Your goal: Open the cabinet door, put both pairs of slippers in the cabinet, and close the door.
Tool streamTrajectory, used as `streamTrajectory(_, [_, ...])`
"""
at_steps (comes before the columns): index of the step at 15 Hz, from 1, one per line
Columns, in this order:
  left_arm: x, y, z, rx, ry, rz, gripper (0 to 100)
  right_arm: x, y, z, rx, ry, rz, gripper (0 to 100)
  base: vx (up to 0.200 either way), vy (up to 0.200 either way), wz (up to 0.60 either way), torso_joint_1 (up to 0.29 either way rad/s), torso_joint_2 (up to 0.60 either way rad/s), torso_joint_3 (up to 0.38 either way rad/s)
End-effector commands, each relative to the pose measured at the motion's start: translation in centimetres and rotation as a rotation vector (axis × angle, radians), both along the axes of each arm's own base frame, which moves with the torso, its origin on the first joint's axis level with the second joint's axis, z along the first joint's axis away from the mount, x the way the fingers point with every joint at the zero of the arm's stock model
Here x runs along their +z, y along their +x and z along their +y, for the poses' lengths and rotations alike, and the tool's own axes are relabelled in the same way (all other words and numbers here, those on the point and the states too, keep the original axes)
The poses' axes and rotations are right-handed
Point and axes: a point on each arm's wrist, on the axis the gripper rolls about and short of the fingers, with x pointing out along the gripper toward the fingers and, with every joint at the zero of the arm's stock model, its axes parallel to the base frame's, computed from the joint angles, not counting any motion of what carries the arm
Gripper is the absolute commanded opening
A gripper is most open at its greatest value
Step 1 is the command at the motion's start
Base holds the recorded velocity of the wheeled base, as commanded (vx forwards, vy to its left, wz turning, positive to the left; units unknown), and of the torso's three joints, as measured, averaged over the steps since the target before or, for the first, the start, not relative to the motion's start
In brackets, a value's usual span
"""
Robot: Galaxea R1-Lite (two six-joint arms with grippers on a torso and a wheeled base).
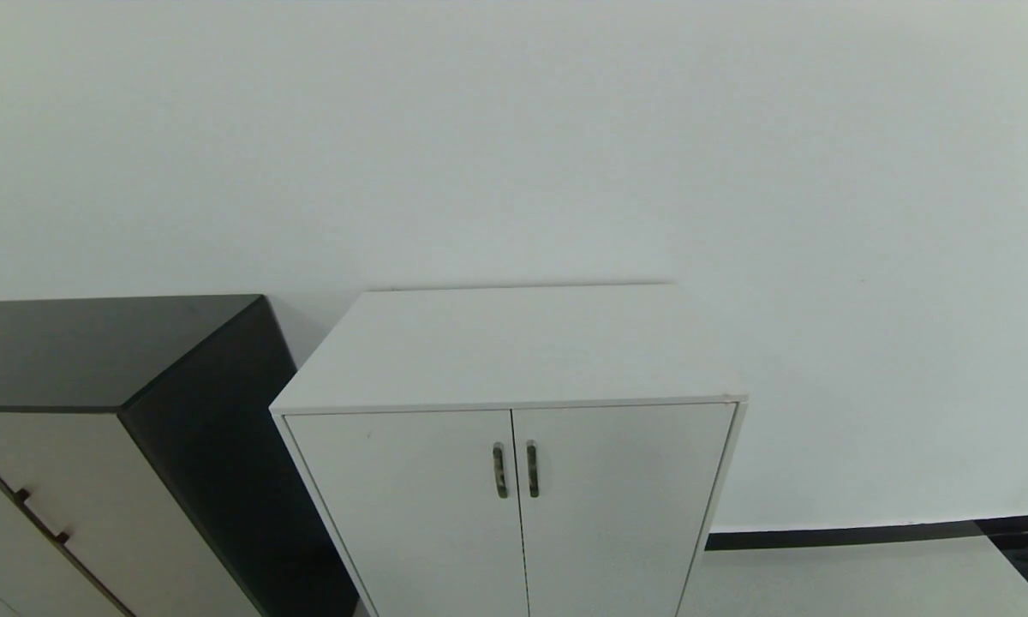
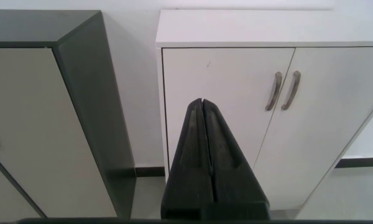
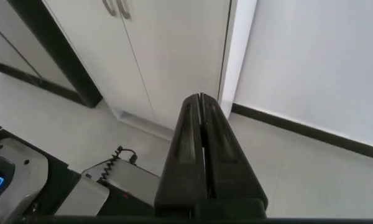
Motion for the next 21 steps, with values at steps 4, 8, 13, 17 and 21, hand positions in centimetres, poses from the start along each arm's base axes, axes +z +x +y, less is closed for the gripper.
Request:
streamTrajectory(4, [0.0,0.0,0.0,0.001,-0.002,0.001,0,-0.1,-0.9,-0.1,-0.320,0.007,-0.124,0,0.000,0.000,0.00,0.000,0.00,0.000])
streamTrajectory(8, [0.0,0.0,0.0,0.001,-0.002,0.001,0,-0.2,-1.7,-0.2,-0.336,0.036,-0.215,0,0.000,0.000,0.00,0.000,0.00,0.000])
streamTrajectory(13, [0.0,0.0,0.0,0.001,-0.003,0.001,0,-0.2,-1.7,-0.2,-0.332,0.032,-0.216,0,0.000,0.000,0.00,0.000,0.00,0.000])
streamTrajectory(17, [0.0,0.0,0.0,0.001,-0.003,0.000,0,-0.2,-1.7,-0.2,-0.302,0.052,-0.210,0,0.000,0.000,0.00,0.000,0.00,0.000])
streamTrajectory(21, [0.0,0.0,0.0,0.001,-0.003,0.001,0,-0.2,-1.6,-0.3,-0.395,0.035,-0.200,0,0.000,0.000,0.00,0.000,0.00,0.000])
